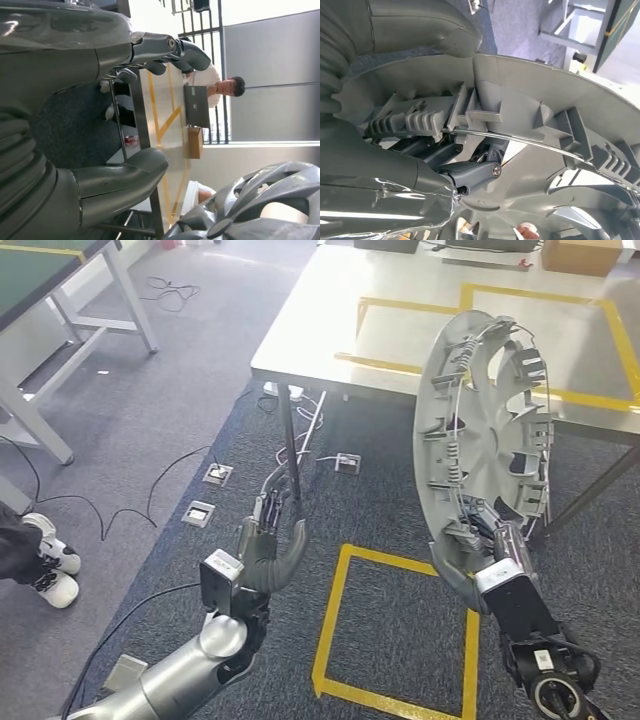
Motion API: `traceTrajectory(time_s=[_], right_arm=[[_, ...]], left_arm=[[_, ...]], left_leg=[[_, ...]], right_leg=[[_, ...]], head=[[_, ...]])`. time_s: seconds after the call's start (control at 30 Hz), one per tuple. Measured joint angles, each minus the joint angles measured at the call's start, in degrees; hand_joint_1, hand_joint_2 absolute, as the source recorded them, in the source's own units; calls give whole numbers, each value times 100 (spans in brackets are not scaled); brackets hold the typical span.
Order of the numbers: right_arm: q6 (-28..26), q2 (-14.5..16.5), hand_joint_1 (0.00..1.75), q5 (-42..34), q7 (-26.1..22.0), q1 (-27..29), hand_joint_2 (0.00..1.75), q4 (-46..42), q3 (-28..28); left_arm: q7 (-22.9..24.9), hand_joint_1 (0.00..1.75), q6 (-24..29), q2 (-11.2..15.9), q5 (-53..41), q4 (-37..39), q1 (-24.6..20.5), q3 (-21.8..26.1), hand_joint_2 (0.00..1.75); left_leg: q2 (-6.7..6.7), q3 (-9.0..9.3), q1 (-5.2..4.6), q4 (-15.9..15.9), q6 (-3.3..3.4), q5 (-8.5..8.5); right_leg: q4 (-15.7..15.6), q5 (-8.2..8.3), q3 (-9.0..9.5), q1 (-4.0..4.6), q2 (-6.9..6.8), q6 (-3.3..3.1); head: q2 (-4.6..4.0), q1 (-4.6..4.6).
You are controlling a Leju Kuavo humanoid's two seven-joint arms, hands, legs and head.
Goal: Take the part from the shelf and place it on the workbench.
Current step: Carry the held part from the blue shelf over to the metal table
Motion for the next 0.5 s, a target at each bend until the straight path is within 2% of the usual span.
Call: traceTrajectory(time_s=[0.03, 0.07, 0.1, 0.17, 0.23, 0.27, 0.33, 0.37, 0.4, 0.43, 0.47, 0.5], right_arm=[[2, -2, 175, 12, -1, -5, 175, -1, -10], [3, -4, 175, 22, -1, -12, 175, -4, -21], [5, -4, 175, 29, -1, -21, 175, -9, -31], [7, -3, 175, 52, 3, -34, 175, -19, -49], [-9, -4, 175, 95, 8, -49, 175, -23, -82], [-22, -4, 175, 122, 10, -62, 175, -26, -104], [-48, -4, 175, 161, 21, -101, 175, -28, -153], [-57, -4, 175, 170, 32, -120, 175, -29, -187], [-64, -4, 175, 172, 43, -139, 175, -29, -231], [-68, -5, 175, 170, 54, -161, 175, -29, -280], [-70, -5, 175, 169, 59, -187, 175, -29, -326], [-76, -5, 175, 169, 61, -214, 175, -28, -365]], left_arm=[[0, 0, -2, -5, -7, -2, 9, 0, 175], [0, 0, -4, -8, -13, -4, 18, 0, 175], [-1, 0, -5, -10, -21, -9, 19, 0, 175], [-3, 0, -6, -12, -39, -25, 2, 0, 175], [0, 0, -10, -12, -58, -42, -11, 0, 175], [3, 0, -22, -11, -67, -47, -3, 0, 175], [10, 0, -68, -10, -82, -47, 23, 0, 175], [13, 0, -100, -11, -89, -46, 33, 0, 175], [15, 0, -131, -12, -97, -46, 37, 0, 175], [15, 0, -159, -12, -104, -45, 38, 0, 175], [14, 0, -175, -12, -111, -44, 38, 0, 175], [13, 0, -189, -12, -122, -43, 40, 0, 175]], left_leg=[[-13, 61, -17, 9, -22, -80], [-24, 97, -29, 26, -47, -138], [-35, 123, -41, 61, -74, -171], [-27, 66, -49, 263, -119, -151], [15, -289, -36, 852, -189, -112], [44, -565, -14, 1243, -230, -194], [80, -1073, 38, 1820, -296, -569], [91, -1245, 60, 1914, -317, -738], [96, -1317, 74, 1820, -325, -780], [99, -1311, 80, 1563, -321, -663], [103, -1245, 82, 1172, -305, -365], [112, -1173, 77, 731, -282, 56]], right_leg=[[-337, 390, 51, 23, 11, -41], [-529, 626, 81, 38, 21, -72], [-604, 676, 110, 44, 26, -90], [-601, 635, 220, 16, 18, -128], [-619, 564, 327, -15, 7, -158], [-625, 510, 376, -22, 6, -165], [-626, 390, 491, -35, 10, -162], [-626, 320, 569, -42, 15, -154], [-626, 249, 656, -50, 18, -143], [-627, 176, 750, -60, 20, -127], [-629, 99, 845, -68, 21, -105], [-626, 25, 926, -67, 23, -79]], head=[[0, 15], [0, 17], [0, 11], [-1, -13], [-1, -35], [0, -56], [1, -91], [2, -107], [2, -116], [1, -125], [1, -134], [0, -144]])
